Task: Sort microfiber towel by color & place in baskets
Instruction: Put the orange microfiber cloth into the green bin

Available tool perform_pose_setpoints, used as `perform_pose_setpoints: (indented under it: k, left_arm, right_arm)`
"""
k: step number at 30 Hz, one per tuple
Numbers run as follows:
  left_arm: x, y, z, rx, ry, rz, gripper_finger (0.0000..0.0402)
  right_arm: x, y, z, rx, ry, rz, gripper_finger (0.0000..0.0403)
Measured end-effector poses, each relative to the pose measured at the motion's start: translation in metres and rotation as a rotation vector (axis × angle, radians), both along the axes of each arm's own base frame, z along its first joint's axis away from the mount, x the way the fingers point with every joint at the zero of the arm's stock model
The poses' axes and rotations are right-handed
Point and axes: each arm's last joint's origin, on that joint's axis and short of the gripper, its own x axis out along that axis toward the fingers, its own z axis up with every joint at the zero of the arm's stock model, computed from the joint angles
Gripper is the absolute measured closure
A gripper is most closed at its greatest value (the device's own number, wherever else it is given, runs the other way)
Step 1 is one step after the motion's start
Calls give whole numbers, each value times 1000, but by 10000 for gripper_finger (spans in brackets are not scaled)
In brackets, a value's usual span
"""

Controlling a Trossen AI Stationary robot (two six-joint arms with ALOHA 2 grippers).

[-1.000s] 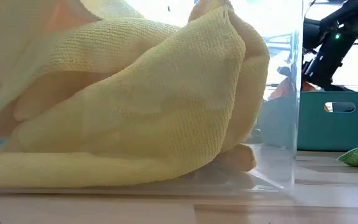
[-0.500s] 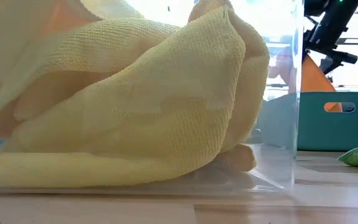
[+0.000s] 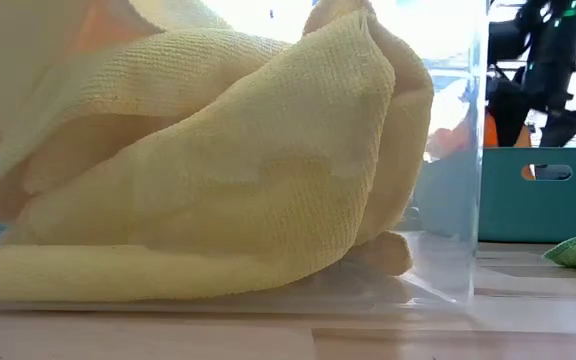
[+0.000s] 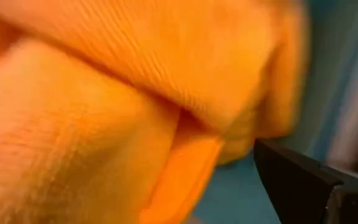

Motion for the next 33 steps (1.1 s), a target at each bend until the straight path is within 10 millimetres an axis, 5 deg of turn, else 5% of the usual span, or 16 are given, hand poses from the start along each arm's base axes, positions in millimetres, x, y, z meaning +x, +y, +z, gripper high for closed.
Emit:
perform_pose_setpoints:
  k: [5, 9, 19, 23, 33]
  left_arm:
    - [0, 0, 0, -1, 0, 0, 227]
    - [0, 0, 0, 1, 2, 0, 227]
    - [0, 2, 0, 2, 1, 15, 227]
    - [0, 2, -1, -17, 5, 20, 227]
    - [-1, 2, -3, -29, 24, 26, 227]
  right_arm:
    - [-16, 1, 38, -245, 157, -139, 105]
    - [-20, -3, 48, -300, 199, -234, 105]
    - [5, -15, -14, -119, 119, -149, 105]
    - [8, -16, -21, -104, 82, -80, 105]
    - [-2, -15, 50, -315, 235, -12, 105]
